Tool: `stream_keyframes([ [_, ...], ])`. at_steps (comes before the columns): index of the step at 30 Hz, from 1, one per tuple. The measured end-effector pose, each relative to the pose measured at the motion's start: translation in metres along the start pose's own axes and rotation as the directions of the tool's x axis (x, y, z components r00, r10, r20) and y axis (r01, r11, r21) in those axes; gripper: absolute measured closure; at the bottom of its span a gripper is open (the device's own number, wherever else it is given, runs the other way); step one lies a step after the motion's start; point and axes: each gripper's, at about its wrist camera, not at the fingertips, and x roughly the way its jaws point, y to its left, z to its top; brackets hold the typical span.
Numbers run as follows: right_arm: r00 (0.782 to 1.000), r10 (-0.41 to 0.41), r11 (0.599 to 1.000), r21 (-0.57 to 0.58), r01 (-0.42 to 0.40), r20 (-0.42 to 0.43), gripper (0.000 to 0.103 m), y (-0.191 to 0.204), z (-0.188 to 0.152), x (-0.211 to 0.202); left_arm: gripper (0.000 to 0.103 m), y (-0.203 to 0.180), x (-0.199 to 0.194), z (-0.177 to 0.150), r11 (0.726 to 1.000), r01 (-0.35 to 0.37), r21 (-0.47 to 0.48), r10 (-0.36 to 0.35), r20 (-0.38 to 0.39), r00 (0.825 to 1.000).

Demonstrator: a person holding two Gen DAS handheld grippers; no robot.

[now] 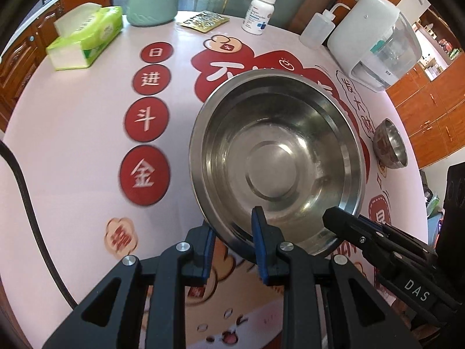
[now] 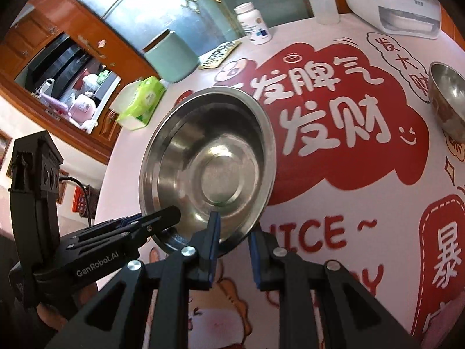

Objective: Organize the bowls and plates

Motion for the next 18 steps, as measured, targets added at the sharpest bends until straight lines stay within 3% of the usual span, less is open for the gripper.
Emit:
stream_keyframes([
  [18,0.999,0.041,0.993,-0.112,-0.039,0.015,0.084,0.056,-0.071,-0.074,0.080,0.006,-0.104,-0.093,0.999,-0.008,-0.034,0.011,0.078,0.997],
])
